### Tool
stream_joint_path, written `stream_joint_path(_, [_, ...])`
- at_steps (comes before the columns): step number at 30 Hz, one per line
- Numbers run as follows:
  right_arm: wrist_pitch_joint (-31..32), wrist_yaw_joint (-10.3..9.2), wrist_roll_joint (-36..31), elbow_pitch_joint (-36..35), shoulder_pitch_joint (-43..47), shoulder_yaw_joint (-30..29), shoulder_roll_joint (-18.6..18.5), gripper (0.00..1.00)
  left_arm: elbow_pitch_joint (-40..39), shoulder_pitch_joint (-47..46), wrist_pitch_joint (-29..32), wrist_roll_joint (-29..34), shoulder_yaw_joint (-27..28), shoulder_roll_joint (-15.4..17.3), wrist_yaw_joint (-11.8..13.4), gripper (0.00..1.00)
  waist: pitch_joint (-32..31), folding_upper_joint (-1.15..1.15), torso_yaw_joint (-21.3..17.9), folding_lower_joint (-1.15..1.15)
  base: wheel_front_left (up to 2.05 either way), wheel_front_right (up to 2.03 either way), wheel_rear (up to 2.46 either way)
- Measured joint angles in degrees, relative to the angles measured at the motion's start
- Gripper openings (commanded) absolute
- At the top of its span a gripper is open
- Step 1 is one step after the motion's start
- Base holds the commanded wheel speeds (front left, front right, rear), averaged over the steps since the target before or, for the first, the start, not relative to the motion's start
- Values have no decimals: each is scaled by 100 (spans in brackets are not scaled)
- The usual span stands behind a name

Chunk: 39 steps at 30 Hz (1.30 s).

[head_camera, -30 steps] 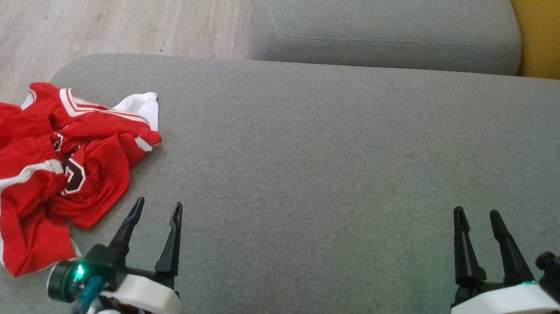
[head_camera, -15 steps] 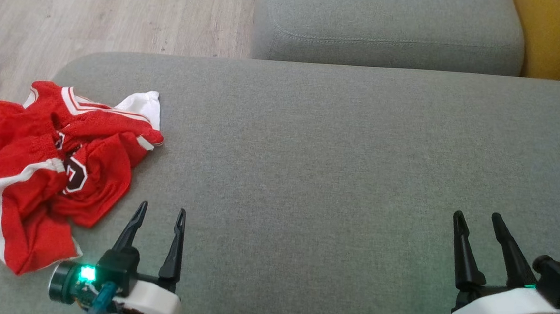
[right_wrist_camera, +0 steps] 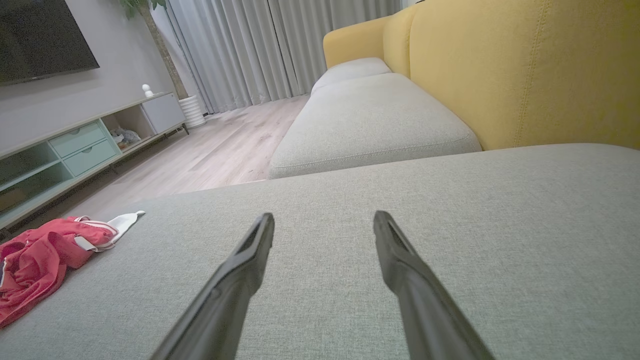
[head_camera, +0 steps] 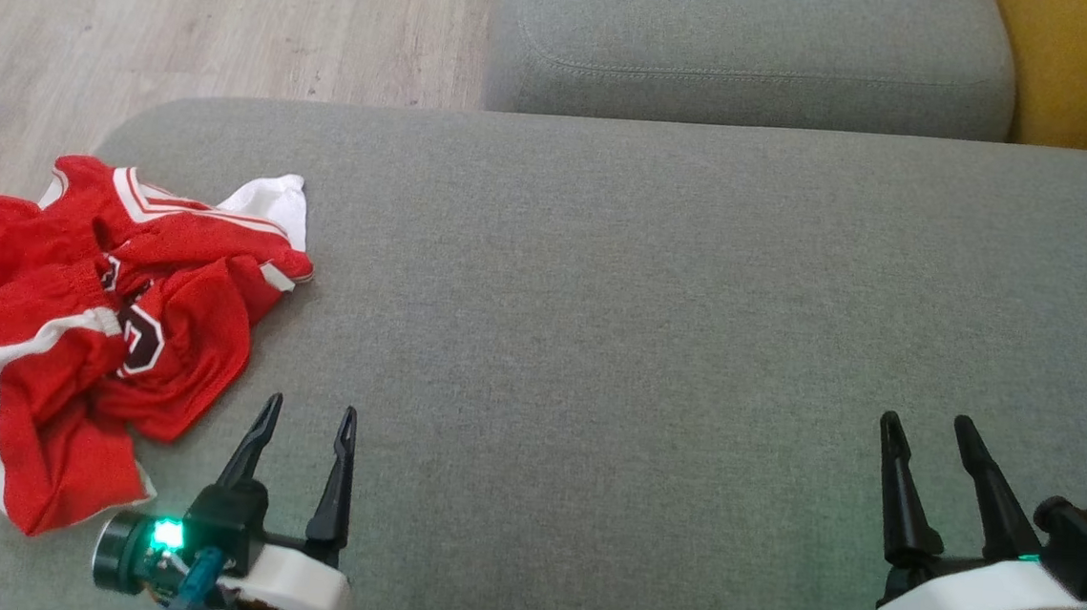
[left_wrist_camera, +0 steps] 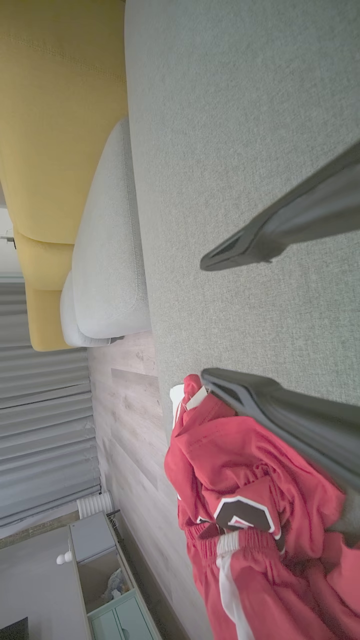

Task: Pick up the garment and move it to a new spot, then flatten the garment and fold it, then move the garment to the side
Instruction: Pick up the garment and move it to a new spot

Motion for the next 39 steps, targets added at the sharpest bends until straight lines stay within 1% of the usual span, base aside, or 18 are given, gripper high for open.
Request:
stream_joint_path(7, [9,0,-89,-9,0,-1,0,100,53,-2,0,-20,-10,1,49,100,26,0,35,0,0,0,0])
stream_joint_path(12, [44,0,-208,-131,-1,9,0,100,75,-135,0,-23,-20,-3,127,100,79,0,239,0,0,0,0])
stream_joint_path(18, [159,0,-374,-282,-9,108,1,100,116,-286,-52,-127,42,-9,178,100,158,0,740,0,0,0,0])
stream_joint_path(21, [190,0,-452,-365,-19,200,0,100,129,-287,-103,-183,102,-8,224,100,201,0,1050,0,0,0,0])
stream_joint_path(22, [214,0,-481,-398,-27,280,1,100,129,-286,-146,-229,132,-9,237,100,230,0,1259,0,0,0,0])
stream_joint_path(26, [272,0,-580,-468,-84,454,0,100,109,-283,-203,-310,294,-14,327,100,297,0,1672,0,0,0,0])
stream_joint_path(29, [331,0,-666,-556,-238,605,0,100,92,-280,-219,-380,381,-32,334,100,352,0,1954,0,0,0,0])
stream_joint_path(35, [439,0,-728,-650,-375,782,-7,100,22,-273,-255,-432,528,-119,428,100,457,0,2408,0,0,0,0])
stream_joint_path(39, [497,0,-749,-697,-376,798,-13,100,-158,-213,-257,-431,697,-156,477,100,512,0,2600,0,0,0,0])
